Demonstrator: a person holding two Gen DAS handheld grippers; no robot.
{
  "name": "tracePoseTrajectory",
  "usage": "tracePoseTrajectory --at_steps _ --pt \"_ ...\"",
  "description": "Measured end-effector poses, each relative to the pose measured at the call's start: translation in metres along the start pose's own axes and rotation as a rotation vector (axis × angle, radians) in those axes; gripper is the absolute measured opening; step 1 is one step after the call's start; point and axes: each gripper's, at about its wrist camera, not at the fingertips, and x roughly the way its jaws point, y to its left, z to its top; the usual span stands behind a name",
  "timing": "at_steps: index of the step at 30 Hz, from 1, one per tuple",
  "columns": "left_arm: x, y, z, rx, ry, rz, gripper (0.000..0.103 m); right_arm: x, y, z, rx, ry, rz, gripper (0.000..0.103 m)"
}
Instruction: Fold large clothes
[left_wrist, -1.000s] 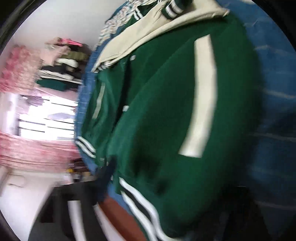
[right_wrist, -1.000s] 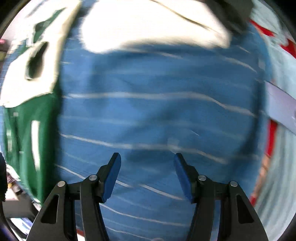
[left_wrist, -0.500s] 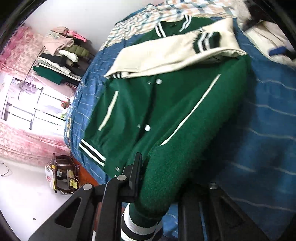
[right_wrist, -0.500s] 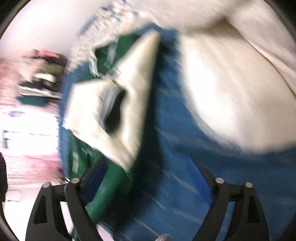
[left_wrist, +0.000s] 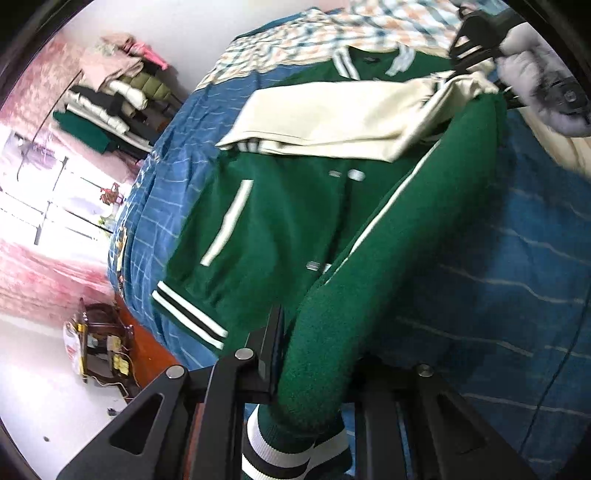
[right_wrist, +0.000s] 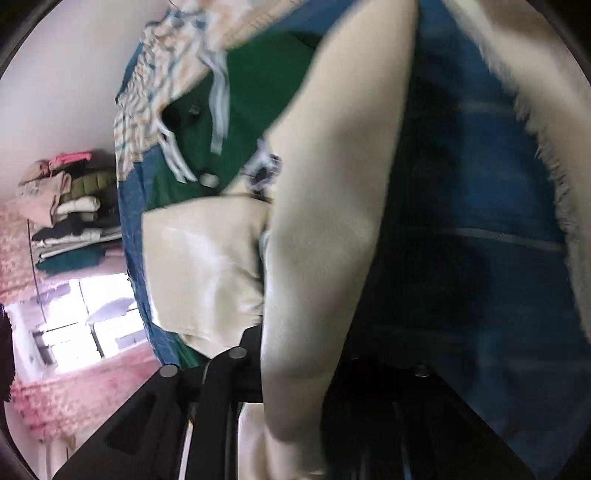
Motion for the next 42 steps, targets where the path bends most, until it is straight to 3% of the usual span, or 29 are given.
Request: tracePoseTrajectory --at_steps 5,9,11,15,18,20,21,23,24,26,28,30,32,34,36,39,40,42 --pt "0.007 0.084 0.021 -0.124 0.013 -0.075 0.014 -0.034 0.105 -0.030 -0.081 -0.053 -0.075 0.015" --pt "0.037 0.156 0.038 -0.240 0.060 -0.141 0.014 -0.020 0.215 -0.042 -0.179 -0.057 -0.180 0.015" --pt "0.062 0.183 0.043 -0.289 0.088 -0.166 0.014 0.010 0.262 -0.043 -0.228 -0.042 -0.238 0.015" --pt "0.131 0.232 0.043 -0.377 0.175 -0.209 0.014 0.115 0.352 -0.046 -0.350 0.015 -0.372 0.015" --pt "0.190 0.259 0.034 -0.450 0.271 -0.240 0.019 0.201 0.388 -0.056 -0.409 0.073 -0.463 0.015" --pt "0.226 0.274 0.023 -0.524 0.334 -0.290 0.020 0.244 0.388 -0.063 -0.417 0.110 -0.535 0.025" --pt "0.246 0.280 0.016 -0.555 0.367 -0.342 0.020 0.260 0.387 -0.065 -0.411 0.126 -0.550 0.036" --pt "0.260 0.293 0.005 -0.621 0.386 -0.424 0.022 0.276 0.393 -0.067 -0.391 0.149 -0.527 0.051" --pt "0.260 0.300 -0.001 -0.663 0.379 -0.461 0.026 0.277 0.397 -0.069 -0.376 0.170 -0.456 0.054" --pt "0.256 0.315 -0.015 -0.744 0.376 -0.495 0.037 0.265 0.408 -0.073 -0.371 0.237 -0.227 0.055" --pt "0.249 0.328 -0.030 -0.791 0.378 -0.474 0.067 0.244 0.412 -0.072 -0.387 0.275 -0.043 0.055" --pt "0.245 0.336 -0.042 -0.835 0.383 -0.435 0.073 0.212 0.403 -0.062 -0.378 0.250 0.021 0.055" --pt "0.239 0.337 -0.044 -0.847 0.380 -0.393 0.078 0.167 0.379 -0.041 -0.377 0.135 -0.014 0.061" --pt "0.232 0.326 -0.038 -0.795 0.370 -0.304 0.079 0.128 0.348 -0.022 -0.405 0.026 -0.114 0.083" --pt "0.239 0.313 -0.032 -0.751 0.387 -0.232 0.079 0.098 0.309 -0.004 -0.429 -0.061 -0.223 0.085" --pt "0.274 0.295 -0.034 -0.734 0.413 -0.173 0.082 0.085 0.238 0.030 -0.381 -0.050 -0.317 0.085" --pt "0.284 0.292 -0.036 -0.734 0.421 -0.168 0.085 0.088 0.216 0.041 -0.346 -0.033 -0.309 0.085" --pt "0.294 0.294 -0.039 -0.760 0.414 -0.160 0.094 0.101 0.178 0.061 -0.258 0.016 -0.192 0.085"
